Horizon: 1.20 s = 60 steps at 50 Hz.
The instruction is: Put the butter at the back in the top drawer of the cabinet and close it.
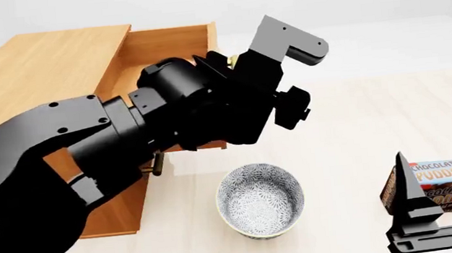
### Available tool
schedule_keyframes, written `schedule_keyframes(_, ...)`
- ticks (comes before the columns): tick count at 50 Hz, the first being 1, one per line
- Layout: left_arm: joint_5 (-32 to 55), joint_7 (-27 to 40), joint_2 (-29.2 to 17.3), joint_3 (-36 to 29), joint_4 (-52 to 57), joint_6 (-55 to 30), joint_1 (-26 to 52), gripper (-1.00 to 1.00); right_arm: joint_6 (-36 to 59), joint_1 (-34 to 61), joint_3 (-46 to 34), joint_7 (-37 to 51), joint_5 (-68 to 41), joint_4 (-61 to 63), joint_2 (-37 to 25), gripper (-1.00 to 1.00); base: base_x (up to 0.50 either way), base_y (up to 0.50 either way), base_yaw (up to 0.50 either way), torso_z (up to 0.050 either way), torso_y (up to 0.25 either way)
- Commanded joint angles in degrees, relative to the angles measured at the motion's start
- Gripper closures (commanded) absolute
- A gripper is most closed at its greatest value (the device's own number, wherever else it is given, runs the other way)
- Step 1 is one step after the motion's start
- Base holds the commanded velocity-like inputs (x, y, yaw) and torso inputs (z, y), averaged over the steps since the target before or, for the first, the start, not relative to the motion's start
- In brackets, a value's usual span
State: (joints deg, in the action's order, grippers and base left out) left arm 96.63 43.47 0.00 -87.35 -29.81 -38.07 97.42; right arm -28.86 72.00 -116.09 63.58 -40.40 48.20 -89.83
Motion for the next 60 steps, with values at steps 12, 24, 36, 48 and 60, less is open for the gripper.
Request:
schedule_keyframes(12,1.7,0.3,0.0,-3.2,-4.3,-6.7,-8.0,-1.00,-1.2,-0.3,-0.5,0.3,0.8,-0.7,-0.2,-1.00,0.00,0.00,0.00,0.000,0.000)
schedule_keyframes(24,2.5,2.6,0.0,-3.2,-5.8,-11.1,-9.8,-1.00,-0.9,-0.4,-0.4,0.8,1.0,-0.2,-0.2,-1.00,0.01,0.00,0.00,0.000,0.000)
schedule_keyframes(36,2.2,6.9,0.0,-3.4,-8.1,-13.8,-10.0,-1.00,0.9,0.1,0.3,1.3,0.8,1.3,-0.2,-1.00,0.00,0.00,0.00,0.000,0.000)
schedule_keyframes(48,-0.3,7.2,0.0,-3.4,-13.9,-15.9,-8.1,-1.00,2.6,0.9,1.2,0.8,-0.1,2.5,-0.2,-1.00,0.00,0.00,0.00,0.000,0.000)
schedule_keyframes(60,-4.0,6.1,-0.5,-4.2,-20.2,-16.8,-6.7,-1.00,3.6,1.2,1.7,0.7,-0.6,3.3,-0.2,-1.00,0.00,0.00,0.00,0.000,0.000)
